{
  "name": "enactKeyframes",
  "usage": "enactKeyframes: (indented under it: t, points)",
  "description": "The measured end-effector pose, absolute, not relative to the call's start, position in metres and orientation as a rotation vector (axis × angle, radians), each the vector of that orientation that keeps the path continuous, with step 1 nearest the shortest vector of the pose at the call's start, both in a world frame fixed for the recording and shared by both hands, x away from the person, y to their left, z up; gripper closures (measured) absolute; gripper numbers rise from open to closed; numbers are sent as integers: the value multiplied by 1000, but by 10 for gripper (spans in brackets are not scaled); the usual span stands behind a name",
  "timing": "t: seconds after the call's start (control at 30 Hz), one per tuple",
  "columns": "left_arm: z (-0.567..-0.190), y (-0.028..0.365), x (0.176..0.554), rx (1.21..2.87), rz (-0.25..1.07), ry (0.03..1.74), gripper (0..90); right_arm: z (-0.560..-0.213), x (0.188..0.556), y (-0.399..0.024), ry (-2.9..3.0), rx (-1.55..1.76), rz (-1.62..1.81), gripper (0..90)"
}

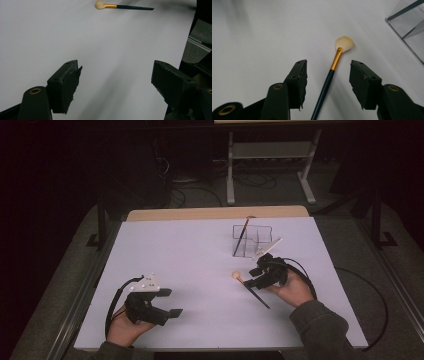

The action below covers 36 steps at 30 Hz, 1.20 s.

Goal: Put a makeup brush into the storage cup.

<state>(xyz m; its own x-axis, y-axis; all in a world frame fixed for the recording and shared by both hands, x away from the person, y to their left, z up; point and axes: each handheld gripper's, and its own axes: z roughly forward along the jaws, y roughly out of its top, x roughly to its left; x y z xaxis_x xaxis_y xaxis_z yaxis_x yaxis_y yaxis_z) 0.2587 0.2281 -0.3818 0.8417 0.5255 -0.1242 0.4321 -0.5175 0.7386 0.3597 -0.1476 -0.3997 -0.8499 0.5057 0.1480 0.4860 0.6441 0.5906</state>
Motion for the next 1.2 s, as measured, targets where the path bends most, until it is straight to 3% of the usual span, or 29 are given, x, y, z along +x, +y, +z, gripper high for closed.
enactKeyframes:
  t: [1.2]
  points:
    - [-379, 230, 258, 2171, 139, 702, 215, -429, 365, -133, 2860, 815, 805, 747]
